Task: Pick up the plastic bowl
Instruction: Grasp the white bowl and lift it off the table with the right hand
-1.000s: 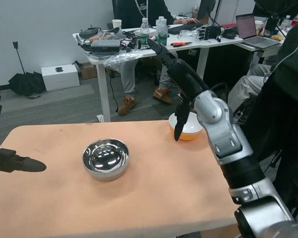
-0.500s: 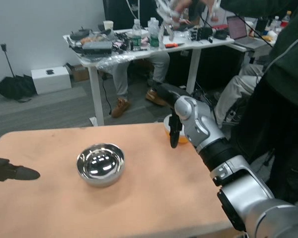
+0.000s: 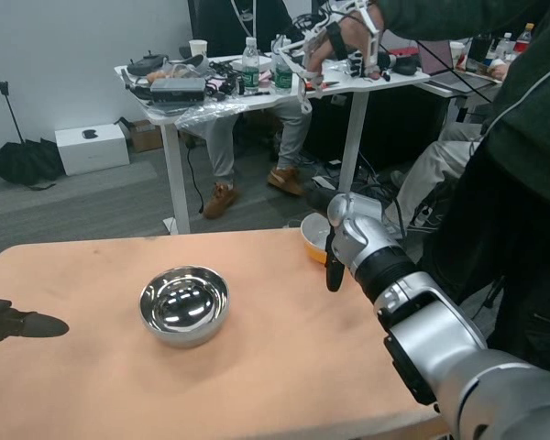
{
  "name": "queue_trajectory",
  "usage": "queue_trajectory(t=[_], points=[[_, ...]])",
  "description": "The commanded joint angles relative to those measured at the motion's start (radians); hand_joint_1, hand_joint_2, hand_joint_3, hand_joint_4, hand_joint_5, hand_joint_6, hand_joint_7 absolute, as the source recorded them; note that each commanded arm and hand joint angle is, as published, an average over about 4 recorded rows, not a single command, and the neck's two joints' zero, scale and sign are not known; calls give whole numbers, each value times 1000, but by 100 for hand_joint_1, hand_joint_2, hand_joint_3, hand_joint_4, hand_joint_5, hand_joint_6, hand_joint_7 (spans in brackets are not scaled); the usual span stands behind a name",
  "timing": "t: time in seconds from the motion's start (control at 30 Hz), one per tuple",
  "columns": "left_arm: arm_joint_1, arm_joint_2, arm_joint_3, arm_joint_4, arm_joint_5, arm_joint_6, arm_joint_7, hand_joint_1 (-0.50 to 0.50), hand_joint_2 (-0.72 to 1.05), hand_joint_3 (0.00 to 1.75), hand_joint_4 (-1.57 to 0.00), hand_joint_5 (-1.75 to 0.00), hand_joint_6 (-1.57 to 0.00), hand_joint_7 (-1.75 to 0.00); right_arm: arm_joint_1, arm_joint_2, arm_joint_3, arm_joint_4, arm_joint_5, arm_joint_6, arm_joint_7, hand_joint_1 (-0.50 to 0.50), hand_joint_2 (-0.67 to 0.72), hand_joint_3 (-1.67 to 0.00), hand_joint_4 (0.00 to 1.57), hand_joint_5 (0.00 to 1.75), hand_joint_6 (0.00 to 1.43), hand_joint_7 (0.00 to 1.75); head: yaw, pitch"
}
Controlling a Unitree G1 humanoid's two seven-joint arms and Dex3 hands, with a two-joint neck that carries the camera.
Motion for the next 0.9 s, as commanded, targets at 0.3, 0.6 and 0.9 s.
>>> queue_trajectory(t=[0.3, 0.6, 0.9], points=[[-13, -1, -17, 24, -5, -7, 0, -50, -19, 4, 0, 0, 0, 0, -30, -16, -29, 75, -123, -40, -46, -42, 28, 0, 0, 0, 0, 0, 0, -4], [-13, -7, -22, 27, -5, -9, 0, -50, -17, 4, 0, 0, 0, 0, -37, -26, -30, 127, -106, -40, -45, -42, 28, 0, 0, 0, 0, 0, 1, -9], [-13, -7, -24, 27, -9, -10, 0, -50, -19, 7, 0, 0, 0, 0, -57, -27, 39, 164, -78, -49, -50, -42, 28, 0, 0, 0, 0, 0, -2, -15]])
